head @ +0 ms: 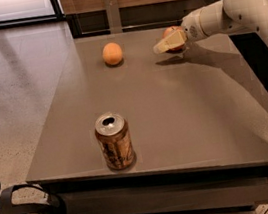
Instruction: Move apple near orange can
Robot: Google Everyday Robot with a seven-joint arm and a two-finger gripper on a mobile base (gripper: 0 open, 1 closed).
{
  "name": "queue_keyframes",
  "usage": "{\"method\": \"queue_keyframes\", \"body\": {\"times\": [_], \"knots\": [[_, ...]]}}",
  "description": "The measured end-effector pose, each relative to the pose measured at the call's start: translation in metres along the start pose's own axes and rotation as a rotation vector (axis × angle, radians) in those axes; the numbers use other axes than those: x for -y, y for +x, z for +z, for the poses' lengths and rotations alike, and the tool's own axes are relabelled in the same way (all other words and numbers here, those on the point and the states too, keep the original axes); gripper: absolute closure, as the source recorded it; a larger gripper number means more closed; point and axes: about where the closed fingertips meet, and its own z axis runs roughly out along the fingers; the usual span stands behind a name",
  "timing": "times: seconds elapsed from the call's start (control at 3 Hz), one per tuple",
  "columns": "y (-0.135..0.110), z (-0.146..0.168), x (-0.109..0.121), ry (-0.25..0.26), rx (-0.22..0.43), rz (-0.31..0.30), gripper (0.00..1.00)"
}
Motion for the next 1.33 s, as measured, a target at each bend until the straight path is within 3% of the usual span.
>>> {"method": "queue_keyframes", "body": {"times": [0.33,0.67,1.33], "knots": [[0.011,0.015,0.002,-0.016,0.002,0.021,0.12],[0.023,0.027,0.001,-0.033,-0.005,0.051,0.34],[0.024,0.033,-0.003,-0.043,-0.008,0.05,0.8]]}}
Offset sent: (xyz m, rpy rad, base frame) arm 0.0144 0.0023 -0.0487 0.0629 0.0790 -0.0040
